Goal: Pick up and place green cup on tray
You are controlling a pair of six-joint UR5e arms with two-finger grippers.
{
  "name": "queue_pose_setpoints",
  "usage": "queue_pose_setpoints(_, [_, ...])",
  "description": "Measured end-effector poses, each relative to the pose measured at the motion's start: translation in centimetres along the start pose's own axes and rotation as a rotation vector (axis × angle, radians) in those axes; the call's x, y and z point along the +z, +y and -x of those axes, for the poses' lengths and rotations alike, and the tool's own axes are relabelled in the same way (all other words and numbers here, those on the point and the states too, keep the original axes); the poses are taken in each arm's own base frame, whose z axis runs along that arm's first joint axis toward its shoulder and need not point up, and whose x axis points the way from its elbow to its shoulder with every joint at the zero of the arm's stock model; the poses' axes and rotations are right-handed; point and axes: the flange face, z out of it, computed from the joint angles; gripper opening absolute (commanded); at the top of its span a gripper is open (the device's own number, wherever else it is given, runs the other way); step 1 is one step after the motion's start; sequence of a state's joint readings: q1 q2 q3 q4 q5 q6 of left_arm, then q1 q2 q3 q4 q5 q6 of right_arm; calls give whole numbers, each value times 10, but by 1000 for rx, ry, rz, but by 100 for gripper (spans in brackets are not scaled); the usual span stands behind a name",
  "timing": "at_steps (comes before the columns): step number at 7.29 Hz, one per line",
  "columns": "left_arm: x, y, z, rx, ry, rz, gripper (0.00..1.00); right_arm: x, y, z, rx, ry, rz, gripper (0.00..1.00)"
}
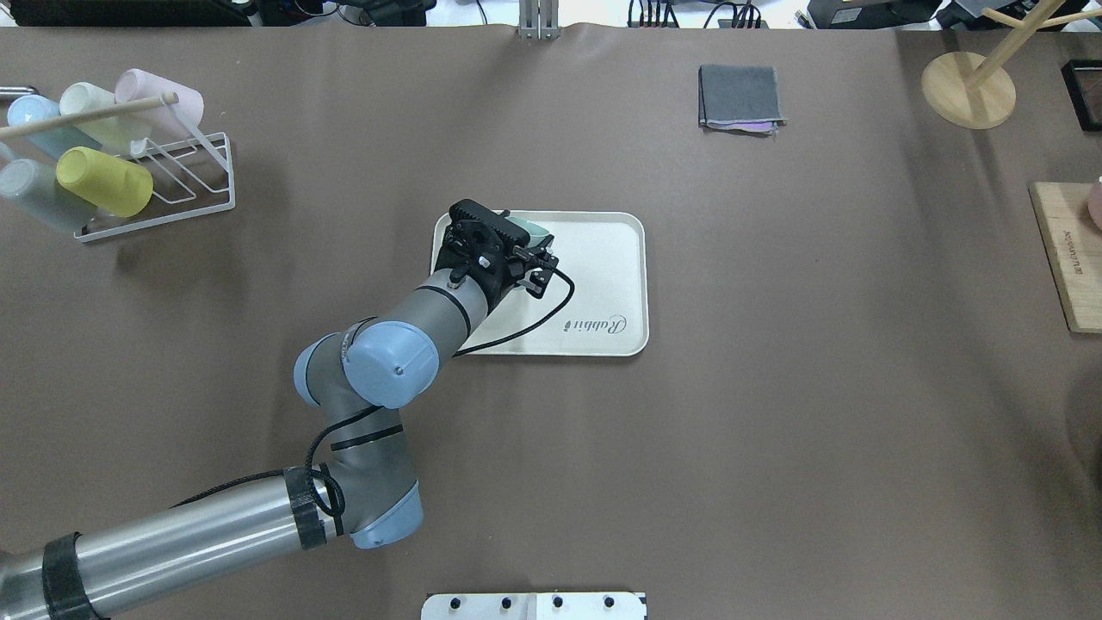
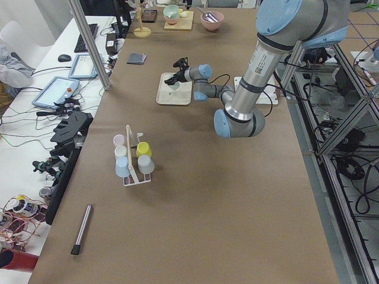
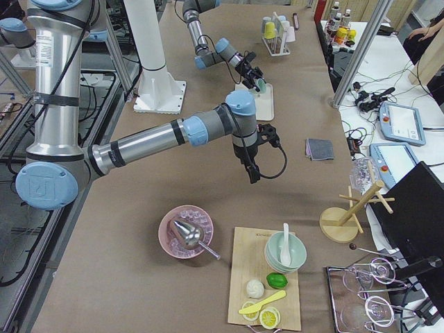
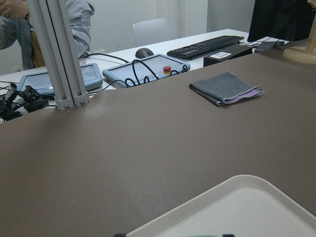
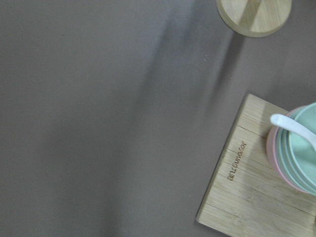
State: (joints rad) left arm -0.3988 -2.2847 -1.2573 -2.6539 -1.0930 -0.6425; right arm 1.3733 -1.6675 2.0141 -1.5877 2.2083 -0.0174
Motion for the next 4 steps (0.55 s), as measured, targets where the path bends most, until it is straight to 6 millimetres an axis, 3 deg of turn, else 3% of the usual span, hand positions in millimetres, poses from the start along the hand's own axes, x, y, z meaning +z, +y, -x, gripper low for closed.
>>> queue_pose_setpoints(2, [8, 1, -4, 5, -13, 3, 72, 21, 25, -45, 81, -52, 63, 100])
queue_pose_setpoints(4, [9, -1, -6, 3, -12, 2, 75, 33, 37, -65, 142, -114, 79, 100])
